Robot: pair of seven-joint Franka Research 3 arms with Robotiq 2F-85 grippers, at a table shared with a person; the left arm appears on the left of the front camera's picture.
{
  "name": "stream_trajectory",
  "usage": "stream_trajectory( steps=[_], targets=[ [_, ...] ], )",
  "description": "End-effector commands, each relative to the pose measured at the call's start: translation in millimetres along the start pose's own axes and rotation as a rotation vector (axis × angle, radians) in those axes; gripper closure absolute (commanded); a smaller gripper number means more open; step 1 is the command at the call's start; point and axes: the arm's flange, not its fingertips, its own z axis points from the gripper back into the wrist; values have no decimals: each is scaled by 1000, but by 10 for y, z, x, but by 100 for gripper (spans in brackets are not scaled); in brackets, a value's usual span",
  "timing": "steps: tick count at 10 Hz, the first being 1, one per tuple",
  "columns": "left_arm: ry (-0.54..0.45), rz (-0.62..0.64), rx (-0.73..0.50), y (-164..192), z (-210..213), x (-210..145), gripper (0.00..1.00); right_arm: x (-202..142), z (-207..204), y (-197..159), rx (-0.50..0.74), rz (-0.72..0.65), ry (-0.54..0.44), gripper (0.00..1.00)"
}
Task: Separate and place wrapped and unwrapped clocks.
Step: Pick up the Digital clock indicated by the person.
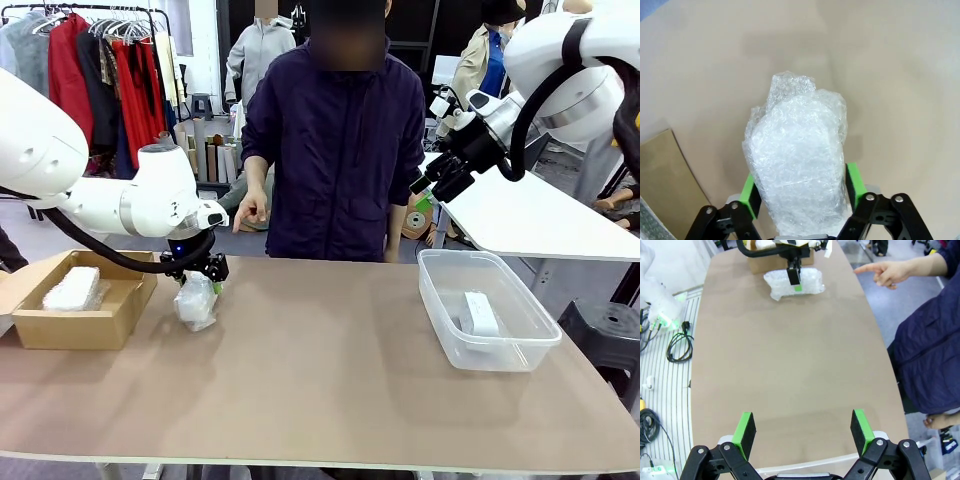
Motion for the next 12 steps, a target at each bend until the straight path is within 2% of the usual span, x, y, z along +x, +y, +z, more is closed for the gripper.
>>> stream_trajectory(
  steps=[1,3,7,8,12],
  targets=[
    [-14,24,23,-9,47,-30,59,4,2,2,0,1,0,0],
    [-20,34,37,-36,134,-69,99,4,2,2,0,1,0,0],
    [-52,22,40,-86,563,-165,100,4,2,2,0,1,0,0],
    [-82,54,7,-138,755,-168,100,4,2,2,0,1,0,0],
    [-184,60,69,-453,1653,-154,100,4,2,2,0,1,0,0]
  ],
)
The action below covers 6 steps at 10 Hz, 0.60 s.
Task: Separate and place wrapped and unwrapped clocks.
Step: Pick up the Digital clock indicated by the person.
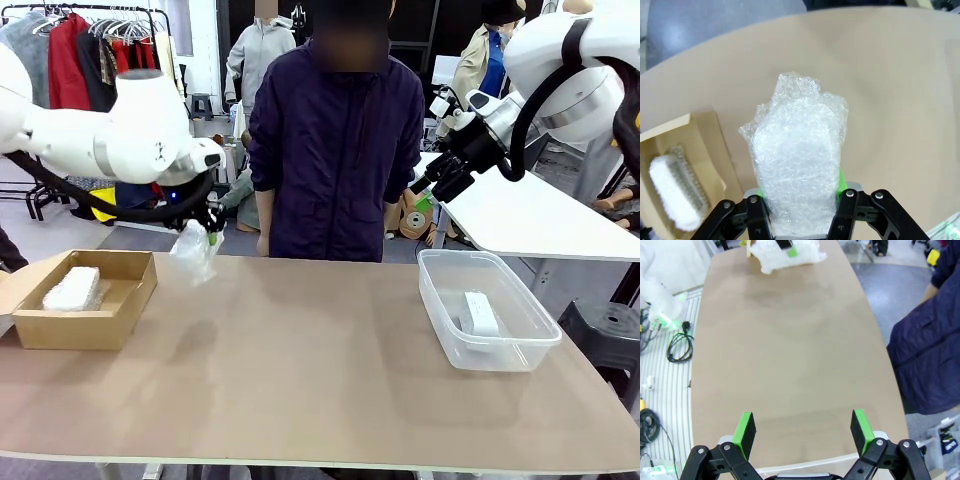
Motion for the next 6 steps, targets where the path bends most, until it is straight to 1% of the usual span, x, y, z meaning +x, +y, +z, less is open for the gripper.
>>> stream_trajectory(
  steps=[1,3,5,6],
  targets=[
    [2,1,11,-135,301,67,100,5,4,2,-1,1,0,0],
    [-27,-9,30,-245,595,199,100,5,4,2,-1,1,0,0],
    [-45,-40,37,-408,804,191,100,5,4,2,-1,1,0,0],
    [-64,-50,52,-430,888,187,100,5,4,2,-1,1,0,0]
  ],
)
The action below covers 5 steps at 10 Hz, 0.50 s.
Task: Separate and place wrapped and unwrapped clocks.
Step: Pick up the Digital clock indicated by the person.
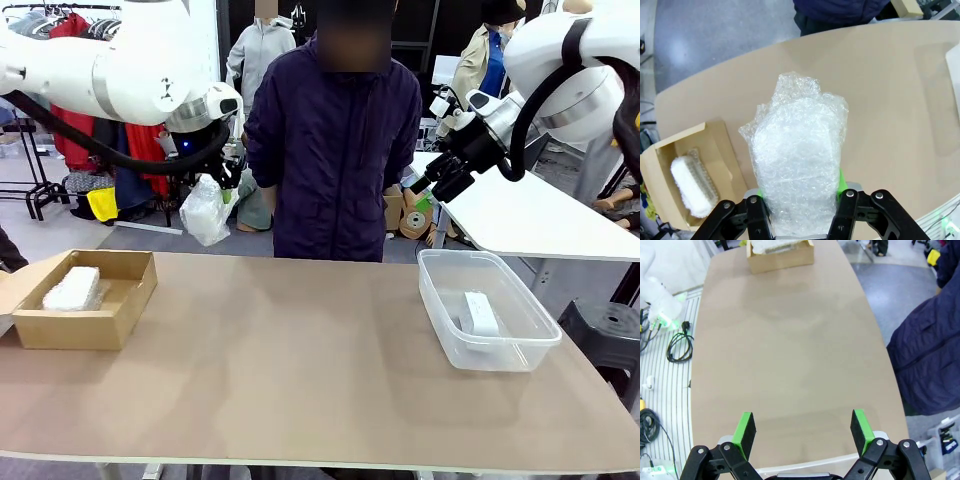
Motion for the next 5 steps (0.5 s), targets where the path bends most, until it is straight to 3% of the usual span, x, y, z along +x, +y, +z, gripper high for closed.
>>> stream_trajectory(
  steps=[1,5],
  targets=[
    [-34,5,43,-48,122,-19,100,4,4,2,-1,1,0,0],
    [-12,-11,8,-37,62,8,100,4,4,2,-1,1,0,0]
  ],
)
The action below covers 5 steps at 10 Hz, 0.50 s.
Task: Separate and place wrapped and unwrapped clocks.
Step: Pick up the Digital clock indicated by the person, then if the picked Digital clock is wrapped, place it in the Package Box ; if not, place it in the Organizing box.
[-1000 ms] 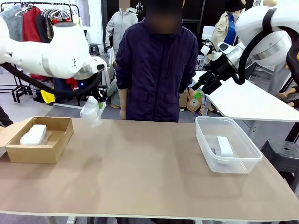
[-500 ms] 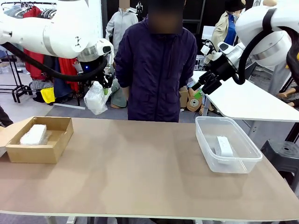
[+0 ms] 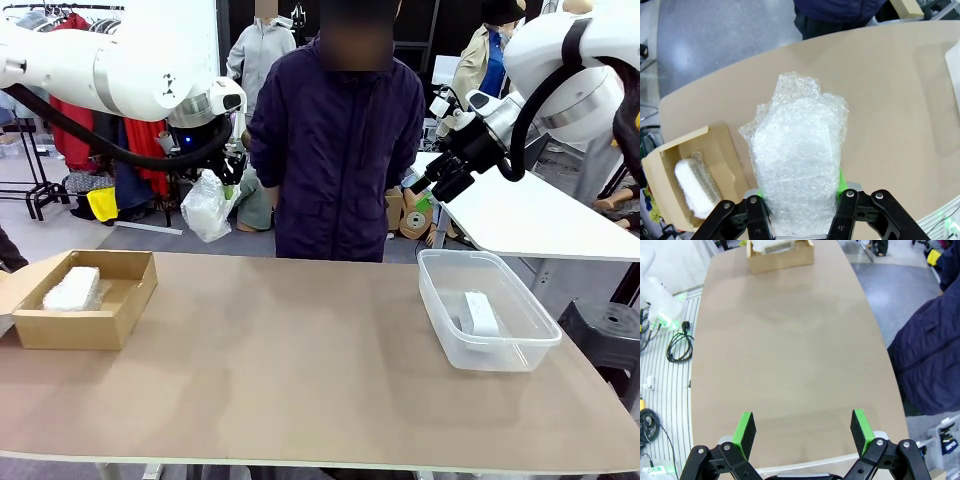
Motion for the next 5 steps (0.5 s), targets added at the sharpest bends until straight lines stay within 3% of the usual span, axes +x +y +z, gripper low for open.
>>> stream_trajectory(
  steps=[1,5],
  targets=[
    [-1,5,-4,9,24,0,100,4,4,2,-1,1,0,0],
    [-1,5,-4,9,24,0,100,4,4,2,-1,1,0,0]
  ],
)
